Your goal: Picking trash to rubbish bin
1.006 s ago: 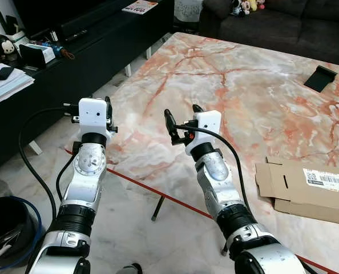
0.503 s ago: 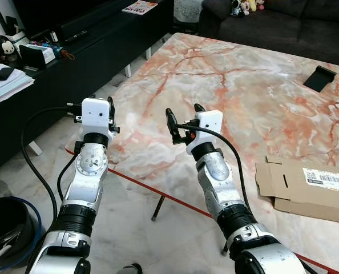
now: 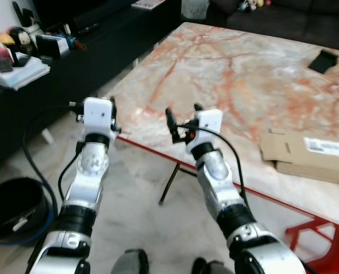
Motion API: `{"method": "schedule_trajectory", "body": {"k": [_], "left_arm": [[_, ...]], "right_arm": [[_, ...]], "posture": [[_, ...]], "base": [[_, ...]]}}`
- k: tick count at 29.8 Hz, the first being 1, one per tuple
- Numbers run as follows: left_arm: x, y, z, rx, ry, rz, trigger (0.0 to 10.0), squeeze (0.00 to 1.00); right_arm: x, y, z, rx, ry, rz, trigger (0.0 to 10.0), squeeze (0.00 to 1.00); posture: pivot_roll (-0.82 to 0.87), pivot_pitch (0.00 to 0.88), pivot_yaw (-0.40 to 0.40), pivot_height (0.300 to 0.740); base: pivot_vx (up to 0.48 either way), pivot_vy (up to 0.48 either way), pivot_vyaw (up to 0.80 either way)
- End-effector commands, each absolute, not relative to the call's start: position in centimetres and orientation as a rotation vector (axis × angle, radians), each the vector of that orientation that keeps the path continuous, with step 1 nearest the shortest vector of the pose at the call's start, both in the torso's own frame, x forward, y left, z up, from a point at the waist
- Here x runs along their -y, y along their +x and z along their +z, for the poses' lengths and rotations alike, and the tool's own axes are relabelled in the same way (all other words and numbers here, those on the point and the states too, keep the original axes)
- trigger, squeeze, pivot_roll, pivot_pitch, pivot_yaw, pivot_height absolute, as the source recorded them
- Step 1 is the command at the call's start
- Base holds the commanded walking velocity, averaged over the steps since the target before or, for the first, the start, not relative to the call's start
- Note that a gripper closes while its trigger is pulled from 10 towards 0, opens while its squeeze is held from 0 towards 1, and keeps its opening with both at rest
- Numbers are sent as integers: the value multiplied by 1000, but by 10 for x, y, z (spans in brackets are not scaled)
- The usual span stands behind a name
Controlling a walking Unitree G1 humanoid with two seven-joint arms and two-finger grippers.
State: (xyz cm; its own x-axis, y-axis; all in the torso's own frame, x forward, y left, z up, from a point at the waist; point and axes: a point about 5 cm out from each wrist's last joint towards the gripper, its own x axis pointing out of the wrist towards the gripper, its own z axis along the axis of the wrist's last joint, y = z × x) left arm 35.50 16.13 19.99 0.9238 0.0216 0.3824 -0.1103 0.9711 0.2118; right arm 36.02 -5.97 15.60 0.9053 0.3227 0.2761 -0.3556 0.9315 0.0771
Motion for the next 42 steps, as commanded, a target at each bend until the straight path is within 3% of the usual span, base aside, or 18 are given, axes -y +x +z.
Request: {"method": "schedule_trajectory", "body": {"k": [1, 19, 26, 31, 34, 42], "left_arm": [[-162, 353, 205, 413, 246, 73, 10000, 0], [-182, 350, 183, 316, 252, 125, 10000, 0], [-202, 336, 112, 29, 165, 118, 10000, 0], [-217, 310, 51, -211, 202, 148, 10000, 0], [-223, 283, 12, -386, 203, 150, 10000, 0], [-233, 230, -40, -652, 229, 176, 10000, 0]], "right_arm": [[54, 359, 157, 262, 137, 364, 10000, 0], [64, 359, 145, 208, 149, 336, 10000, 0], [84, 352, 97, -18, 145, 302, 10000, 0], [110, 330, 45, -244, 107, 217, 10000, 0], [129, 303, 7, -427, 49, 172, 10000, 0], [153, 250, -45, -692, -17, 121, 10000, 0]], "posture": [[114, 98, -2, 740], [112, 114, -15, 740], [105, 127, -23, 740], [100, 129, -28, 740], [103, 135, -34, 740], [101, 138, -47, 740]], "base": [[-281, 0, 0], [-218, 0, 0], [0, 0, 0], [0, 0, 0], [0, 0, 0], [0, 0, 303]]}}
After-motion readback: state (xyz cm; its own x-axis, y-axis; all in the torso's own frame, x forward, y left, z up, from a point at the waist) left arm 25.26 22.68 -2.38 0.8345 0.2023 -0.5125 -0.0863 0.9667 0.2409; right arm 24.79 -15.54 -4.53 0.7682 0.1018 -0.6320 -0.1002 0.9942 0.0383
